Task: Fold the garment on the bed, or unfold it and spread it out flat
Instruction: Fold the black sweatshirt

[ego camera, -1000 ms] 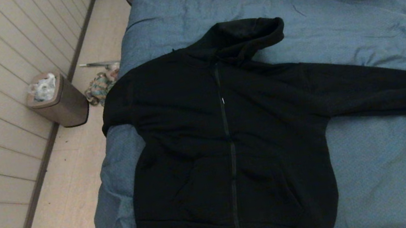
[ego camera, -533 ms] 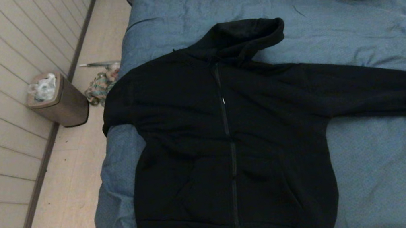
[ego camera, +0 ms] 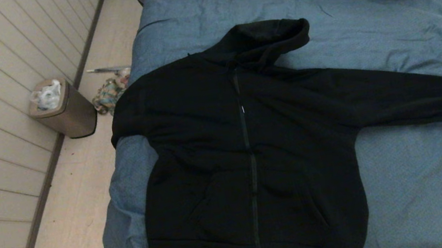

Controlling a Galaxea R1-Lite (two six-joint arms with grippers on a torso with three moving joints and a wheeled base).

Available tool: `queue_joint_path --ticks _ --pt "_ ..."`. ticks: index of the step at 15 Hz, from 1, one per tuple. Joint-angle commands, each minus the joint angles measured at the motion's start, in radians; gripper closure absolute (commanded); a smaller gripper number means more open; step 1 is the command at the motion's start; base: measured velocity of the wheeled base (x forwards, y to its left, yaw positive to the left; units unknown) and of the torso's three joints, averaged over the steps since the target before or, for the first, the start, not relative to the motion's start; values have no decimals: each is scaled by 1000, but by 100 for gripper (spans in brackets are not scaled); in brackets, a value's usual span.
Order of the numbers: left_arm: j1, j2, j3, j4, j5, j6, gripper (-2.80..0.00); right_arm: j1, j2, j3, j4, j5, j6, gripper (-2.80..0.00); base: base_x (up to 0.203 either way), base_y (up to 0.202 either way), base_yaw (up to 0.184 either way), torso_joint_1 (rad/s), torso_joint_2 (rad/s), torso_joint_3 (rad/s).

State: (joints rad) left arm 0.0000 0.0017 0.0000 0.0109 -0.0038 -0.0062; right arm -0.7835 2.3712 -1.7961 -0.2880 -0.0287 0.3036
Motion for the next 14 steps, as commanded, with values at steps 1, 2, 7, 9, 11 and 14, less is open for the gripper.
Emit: queue_joint_path --ticks 1,2,7,9,11,14 --pt "0 1 3 0 -1 0 0 27 -146 23 35 2 33 0 0 0 0 0 0 0" --pt "0 1 3 0 -1 0 0 65 -214 54 64 2 63 0 0 0 0 0 0 0" --pt "0 1 3 0 -1 0 0 419 -483 258 109 -39 138 0 0 0 0 0 0 0" --pt "0 0 3 0 0 0 0 564 -532 283 112 -132 142 0 0 0 0 0 0 0" --pt "0 1 3 0 -1 -1 0 749 -560 269 115 -247 138 0 0 0 0 0 0 0" --pt "0 1 3 0 0 0 0 981 -571 159 188 -397 130 0 0 0 0 0 0 0"
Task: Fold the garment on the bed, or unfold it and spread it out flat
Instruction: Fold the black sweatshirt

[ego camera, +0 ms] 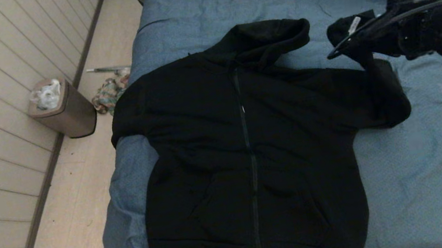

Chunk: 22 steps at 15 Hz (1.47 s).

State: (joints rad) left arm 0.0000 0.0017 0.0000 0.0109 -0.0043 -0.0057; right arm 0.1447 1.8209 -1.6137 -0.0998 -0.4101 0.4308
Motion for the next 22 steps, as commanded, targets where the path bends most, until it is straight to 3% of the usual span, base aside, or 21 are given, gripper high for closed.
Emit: queue_joint_path --ticks 1,6,9,16,22 --pt "0 1 3 0 0 0 0 122 -16 -73 24 -51 1 0 0 0 0 0 0 0" --pt "0 1 3 0 0 0 0 426 84 -235 120 -185 -6 0 0 0 0 0 0 0" --pt "0 1 3 0 0 0 0 531 171 -259 122 -229 -20 0 0 0 0 0 0 0" --pt "0 1 3 0 0 0 0 645 282 -291 119 -250 -24 0 0 0 0 0 0 0" --pt "0 1 3 0 0 0 0 667 368 -297 124 -259 -94 0 0 0 0 0 0 0"
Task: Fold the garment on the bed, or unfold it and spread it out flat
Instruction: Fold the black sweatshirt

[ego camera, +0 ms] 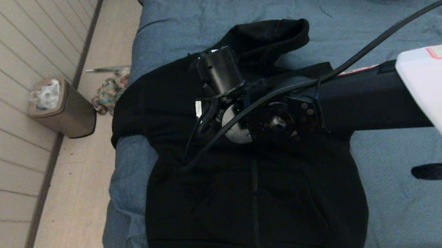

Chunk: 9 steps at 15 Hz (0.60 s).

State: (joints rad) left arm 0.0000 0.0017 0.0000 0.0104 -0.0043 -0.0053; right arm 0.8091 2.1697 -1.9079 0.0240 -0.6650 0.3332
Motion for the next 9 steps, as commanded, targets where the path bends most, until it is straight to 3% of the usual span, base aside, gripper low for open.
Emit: queue_joint_path --ticks 1,9 --pt "0 1 3 0 0 -1 0 2 17 -2 0 -5 -8 -280 0 0 0 0 0 0" --pt "0 1 3 0 0 -1 0 5 -61 -11 0 2 -17 -280 0 0 0 0 0 0"
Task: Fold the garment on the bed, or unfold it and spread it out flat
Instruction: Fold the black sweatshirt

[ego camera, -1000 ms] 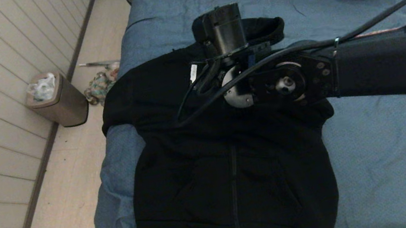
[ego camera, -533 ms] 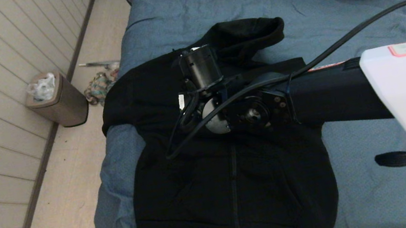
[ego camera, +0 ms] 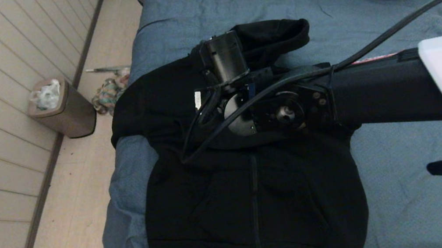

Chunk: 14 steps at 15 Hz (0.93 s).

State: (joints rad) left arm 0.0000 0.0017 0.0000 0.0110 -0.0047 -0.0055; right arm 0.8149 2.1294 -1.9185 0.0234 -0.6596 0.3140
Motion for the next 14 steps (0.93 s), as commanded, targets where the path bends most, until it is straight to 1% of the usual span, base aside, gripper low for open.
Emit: queue_joint_path --ticks 1,2,4,5,6,8,11,13,14 --pt "0 1 3 0 0 -1 0 0 -43 2 2 -3 2 -280 0 0 0 0 0 0" --pt "0 1 3 0 0 -1 0 0 -63 12 3 -3 2 0 0 0 0 0 0 0" --pt "0 1 3 0 0 -1 0 -8 -121 44 7 -2 0 0 0 0 0 0 0 0" --pt "0 1 3 0 0 -1 0 -18 -162 82 15 -1 1 0 0 0 0 0 0 0" --pt "0 1 3 0 0 -1 0 -51 -206 143 23 2 5 0 0 0 0 0 0 0" --pt "0 0 3 0 0 1 0 -146 -280 269 27 26 25 0 0 0 0 0 0 0" --pt "1 -2 -1 5 1 11 0 -306 -409 452 27 102 64 0 0 0 0 0 0 0" --pt "1 11 -9 13 0 25 0 -422 -522 548 29 176 67 0 0 0 0 0 0 0" --pt "1 36 -41 13 -7 19 0 -495 -572 599 32 234 64 0 0 0 0 0 0 0"
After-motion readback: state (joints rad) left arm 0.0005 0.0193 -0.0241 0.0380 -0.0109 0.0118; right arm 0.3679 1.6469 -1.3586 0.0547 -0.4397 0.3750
